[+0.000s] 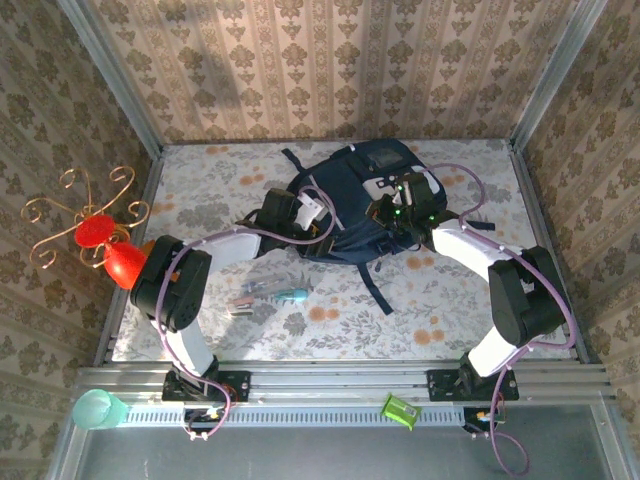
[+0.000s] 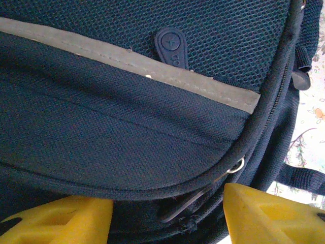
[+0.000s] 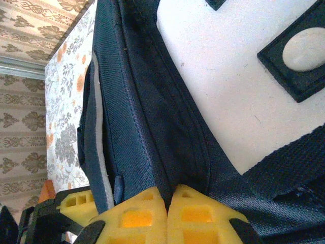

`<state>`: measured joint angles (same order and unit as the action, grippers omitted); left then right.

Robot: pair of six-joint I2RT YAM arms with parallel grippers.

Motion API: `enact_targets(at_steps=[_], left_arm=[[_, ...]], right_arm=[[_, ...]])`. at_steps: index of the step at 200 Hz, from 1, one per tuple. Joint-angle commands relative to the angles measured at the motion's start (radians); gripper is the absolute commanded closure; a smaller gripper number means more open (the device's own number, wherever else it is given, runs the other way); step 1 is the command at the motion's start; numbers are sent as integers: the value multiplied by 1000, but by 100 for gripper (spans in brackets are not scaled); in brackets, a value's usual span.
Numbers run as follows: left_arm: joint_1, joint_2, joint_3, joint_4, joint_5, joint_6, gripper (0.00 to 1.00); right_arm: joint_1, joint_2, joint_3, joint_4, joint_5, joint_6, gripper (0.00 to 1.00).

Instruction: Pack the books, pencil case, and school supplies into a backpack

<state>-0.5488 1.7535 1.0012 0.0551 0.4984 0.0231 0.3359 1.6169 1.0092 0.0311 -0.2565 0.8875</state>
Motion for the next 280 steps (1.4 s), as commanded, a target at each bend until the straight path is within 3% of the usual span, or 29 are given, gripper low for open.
enact_targets(at_steps=[1,53,139,168,216,280], left_arm=[[-7,13,20,0,37,12,44],[-41,14,21,5,63,42,66],[-44,-3,3,29,40,35,87],[-43,-24,-22,46,36,24,100],[-45,-74,-82,82,-54,-25,100],[-48,-153,-128,73,-232,-35,100]], right_arm=[[8,-20,60,132,-87,43,99],[7,-14,57,143,-86,52,100],[-7,6,37,158,-87,54,100],[-20,10,24,158,-87,49,100],[-54,10,14,79,-61,-40,100],[-112,18,46,-140,-15,-273,100]])
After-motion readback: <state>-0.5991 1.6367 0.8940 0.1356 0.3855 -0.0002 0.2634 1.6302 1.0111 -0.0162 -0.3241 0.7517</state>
